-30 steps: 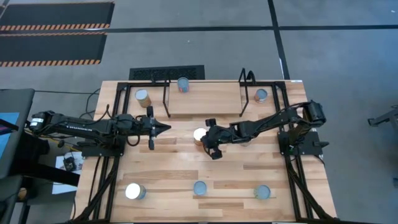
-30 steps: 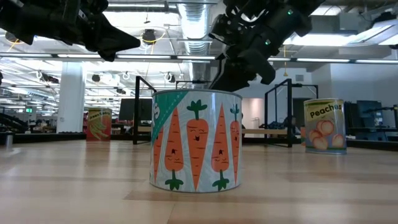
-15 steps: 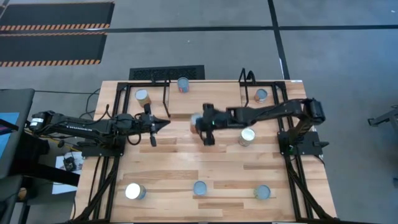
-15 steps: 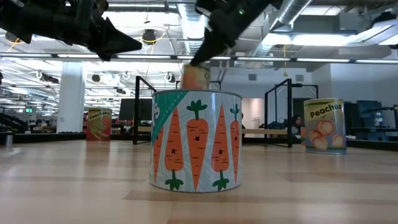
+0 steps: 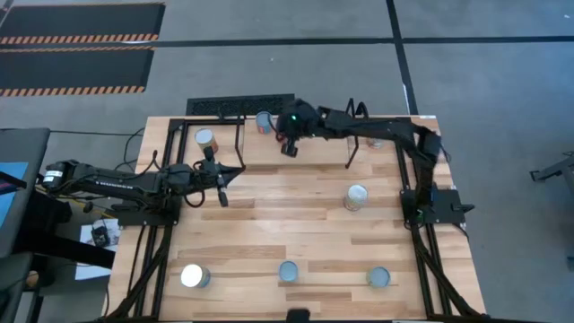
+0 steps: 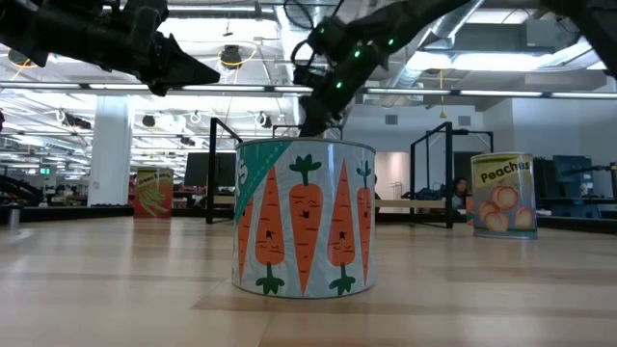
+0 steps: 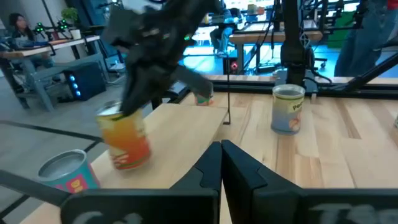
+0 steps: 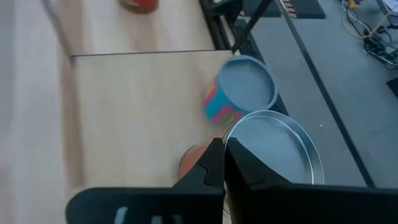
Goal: Pick and place cans onto a shelf
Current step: Put the right orange can on the shelf
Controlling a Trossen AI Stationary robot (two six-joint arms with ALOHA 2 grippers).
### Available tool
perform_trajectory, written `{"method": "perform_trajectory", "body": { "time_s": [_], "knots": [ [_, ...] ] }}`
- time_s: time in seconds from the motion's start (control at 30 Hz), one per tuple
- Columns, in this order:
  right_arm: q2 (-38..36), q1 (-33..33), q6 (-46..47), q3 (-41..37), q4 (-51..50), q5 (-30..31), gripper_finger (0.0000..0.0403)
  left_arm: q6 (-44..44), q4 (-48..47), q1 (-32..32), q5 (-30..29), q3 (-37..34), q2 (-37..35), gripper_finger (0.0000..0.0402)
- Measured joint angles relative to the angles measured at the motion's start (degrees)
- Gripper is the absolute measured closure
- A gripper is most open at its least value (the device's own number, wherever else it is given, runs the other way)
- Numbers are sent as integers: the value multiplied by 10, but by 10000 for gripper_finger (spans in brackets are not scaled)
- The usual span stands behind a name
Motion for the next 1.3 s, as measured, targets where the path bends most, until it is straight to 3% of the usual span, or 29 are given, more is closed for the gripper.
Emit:
{"method": "perform_trajectory", "body": {
  "time_s": [0.27,0.9,1.3],
  "knots": [
    [54,-30,-13,50,-15,-4,388,0,-5,0,4,0,0,401],
    [56,-48,-18,53,-16,0,383,-1,-7,0,5,0,0,401],
    [56,-48,-1,53,-5,0,329,-1,-6,0,4,0,0,401]
  ]
}}
